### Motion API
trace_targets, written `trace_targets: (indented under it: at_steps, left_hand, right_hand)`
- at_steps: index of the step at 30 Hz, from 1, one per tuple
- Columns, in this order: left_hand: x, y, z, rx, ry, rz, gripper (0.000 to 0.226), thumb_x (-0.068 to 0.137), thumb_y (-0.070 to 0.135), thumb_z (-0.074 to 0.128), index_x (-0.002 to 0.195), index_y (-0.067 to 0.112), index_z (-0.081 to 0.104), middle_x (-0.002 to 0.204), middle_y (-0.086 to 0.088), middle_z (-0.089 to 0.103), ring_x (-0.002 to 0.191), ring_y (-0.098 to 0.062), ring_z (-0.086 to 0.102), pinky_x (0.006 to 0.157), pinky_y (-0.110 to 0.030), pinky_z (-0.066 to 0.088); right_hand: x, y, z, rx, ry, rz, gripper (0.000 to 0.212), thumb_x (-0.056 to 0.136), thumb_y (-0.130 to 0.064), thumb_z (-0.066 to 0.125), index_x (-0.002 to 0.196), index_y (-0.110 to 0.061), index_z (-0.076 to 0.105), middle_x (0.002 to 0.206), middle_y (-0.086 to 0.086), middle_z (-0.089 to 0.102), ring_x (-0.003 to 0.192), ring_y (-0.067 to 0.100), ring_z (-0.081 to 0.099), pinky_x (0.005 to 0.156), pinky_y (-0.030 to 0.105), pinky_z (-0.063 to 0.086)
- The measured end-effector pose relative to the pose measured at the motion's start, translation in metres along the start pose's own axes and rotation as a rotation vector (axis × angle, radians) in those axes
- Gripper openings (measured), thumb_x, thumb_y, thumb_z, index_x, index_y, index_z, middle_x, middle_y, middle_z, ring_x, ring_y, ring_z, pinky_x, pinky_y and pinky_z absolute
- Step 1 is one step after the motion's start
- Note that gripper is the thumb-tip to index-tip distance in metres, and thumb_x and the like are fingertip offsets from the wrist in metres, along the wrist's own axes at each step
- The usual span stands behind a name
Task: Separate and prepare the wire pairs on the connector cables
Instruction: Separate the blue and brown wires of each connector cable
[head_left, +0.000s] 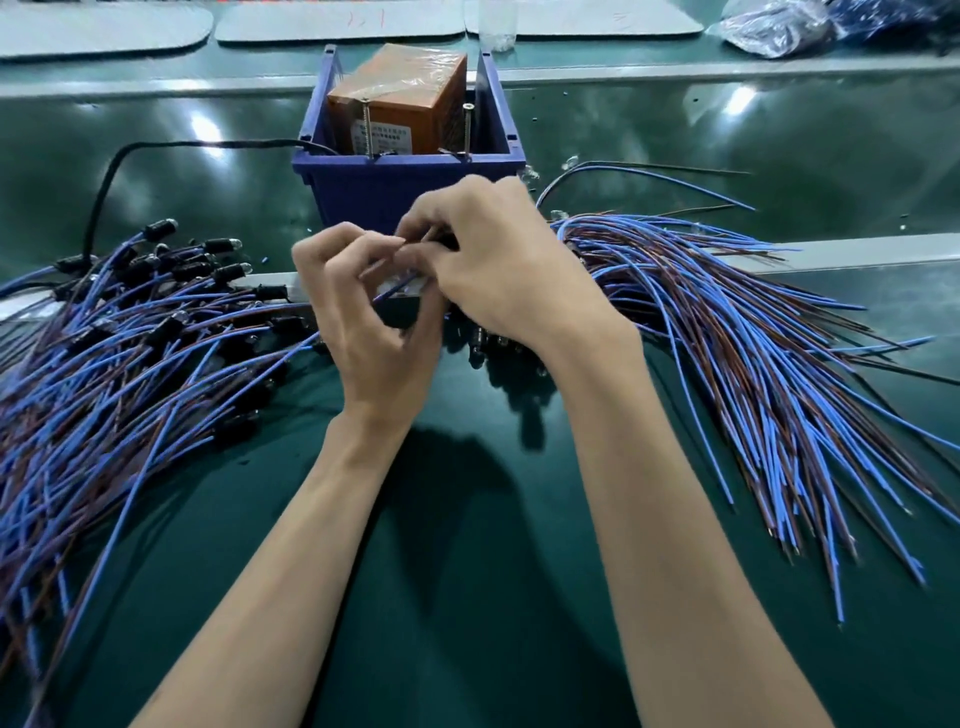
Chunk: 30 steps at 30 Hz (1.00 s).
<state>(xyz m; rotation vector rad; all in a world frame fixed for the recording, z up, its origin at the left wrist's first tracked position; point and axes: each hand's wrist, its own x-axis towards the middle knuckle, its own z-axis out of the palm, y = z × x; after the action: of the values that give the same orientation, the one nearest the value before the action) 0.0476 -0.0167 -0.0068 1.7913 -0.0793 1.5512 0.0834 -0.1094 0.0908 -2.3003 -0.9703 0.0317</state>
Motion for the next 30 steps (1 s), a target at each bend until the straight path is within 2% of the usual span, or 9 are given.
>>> trace_targets:
  at_steps: [2, 3, 5, 8, 11, 15, 22, 26, 30]
  left_hand:
    - [0.0, 0.002, 0.0, 0.099, -0.005, 0.058, 0.024, 0.087, 0.022, 0.065, 0.1, 0.01, 0.049, 0.105, 0.006, 0.037, 0.09, -0.027, 0.045, 0.071, -0.038, 0.047]
    - [-0.001, 0.002, -0.001, 0.124, -0.025, 0.086, 0.023, 0.088, 0.023, 0.064, 0.097, 0.008, 0.05, 0.101, 0.006, 0.038, 0.087, -0.023, 0.044, 0.07, -0.034, 0.045]
    - [-0.004, 0.006, -0.002, 0.095, -0.11, 0.047, 0.013, 0.089, 0.016, 0.057, 0.085, 0.005, 0.052, 0.086, 0.002, 0.046, 0.072, -0.017, 0.044, 0.062, -0.027, 0.041]
    - [-0.003, 0.011, -0.002, -0.058, -0.263, -0.312, 0.026, 0.091, 0.026, 0.044, 0.077, 0.009, 0.058, 0.059, -0.002, 0.054, 0.05, -0.017, 0.049, 0.051, -0.032, 0.041]
    - [0.003, 0.012, 0.0, -0.264, -0.236, -0.675, 0.045, 0.095, 0.04, 0.037, 0.087, 0.005, 0.065, 0.064, -0.003, 0.066, 0.05, -0.017, 0.058, 0.051, -0.022, 0.044]
    - [0.011, 0.006, -0.002, -0.348, -0.11, -0.858, 0.044, 0.104, 0.031, 0.03, 0.095, 0.007, 0.066, 0.079, -0.004, 0.074, 0.062, -0.021, 0.068, 0.059, -0.023, 0.051]
    - [0.009, 0.006, -0.004, -0.317, -0.026, -0.734, 0.015, 0.098, 0.018, 0.05, 0.093, 0.013, 0.063, 0.076, 0.002, 0.072, 0.064, -0.014, 0.068, 0.063, -0.021, 0.051]
    - [0.013, 0.005, -0.005, -0.457, 0.016, -0.849, 0.014, 0.097, 0.009, 0.051, 0.086, 0.012, 0.06, 0.069, 0.004, 0.071, 0.058, -0.009, 0.066, 0.061, -0.02, 0.05]
    - [0.019, 0.005, -0.009, -0.638, 0.013, -1.013, 0.017, 0.096, 0.006, 0.049, 0.083, 0.012, 0.057, 0.069, 0.003, 0.071, 0.058, -0.008, 0.064, 0.062, -0.02, 0.05]
  right_hand:
    - [0.001, 0.004, -0.002, 0.079, 0.165, 0.059, 0.017, 0.091, -0.026, 0.064, 0.098, -0.013, 0.074, 0.093, 0.012, 0.068, 0.086, 0.029, 0.067, 0.079, 0.041, 0.054]
    - [0.001, 0.007, -0.005, 0.124, 0.256, 0.078, 0.019, 0.09, -0.027, 0.066, 0.094, -0.011, 0.074, 0.088, 0.011, 0.069, 0.082, 0.027, 0.068, 0.078, 0.039, 0.054]
    - [0.002, 0.011, -0.012, 0.164, 0.365, 0.079, 0.019, 0.088, -0.028, 0.069, 0.087, -0.01, 0.074, 0.076, 0.003, 0.067, 0.073, 0.017, 0.064, 0.074, 0.026, 0.051]
    - [-0.001, 0.013, -0.018, 0.215, 0.322, 0.033, 0.012, 0.087, -0.023, 0.07, 0.086, -0.013, 0.076, 0.068, -0.009, 0.058, 0.064, 0.004, 0.053, 0.062, 0.008, 0.039]
    - [-0.003, 0.014, -0.021, 0.18, 0.255, 0.005, 0.009, 0.087, -0.016, 0.068, 0.089, -0.014, 0.076, 0.07, -0.015, 0.054, 0.062, -0.005, 0.052, 0.063, 0.004, 0.035]
    - [-0.004, 0.018, -0.024, 0.201, 0.129, 0.011, 0.015, 0.084, -0.005, 0.062, 0.095, -0.012, 0.069, 0.072, -0.012, 0.058, 0.061, -0.004, 0.051, 0.064, 0.006, 0.038]
    - [-0.006, 0.013, -0.021, 0.061, -0.098, 0.111, 0.02, 0.083, -0.012, 0.055, 0.09, -0.022, 0.071, 0.077, -0.005, 0.062, 0.068, 0.007, 0.053, 0.056, 0.007, 0.039]
    - [-0.005, 0.006, -0.015, 0.011, -0.134, 0.117, 0.022, 0.082, -0.013, 0.05, 0.09, -0.024, 0.067, 0.092, 0.004, 0.064, 0.084, 0.021, 0.059, 0.071, 0.025, 0.05]
    - [-0.005, 0.007, -0.008, -0.048, -0.12, 0.13, 0.018, 0.09, -0.025, 0.05, 0.096, -0.022, 0.066, 0.1, 0.007, 0.066, 0.094, 0.028, 0.06, 0.085, 0.037, 0.051]
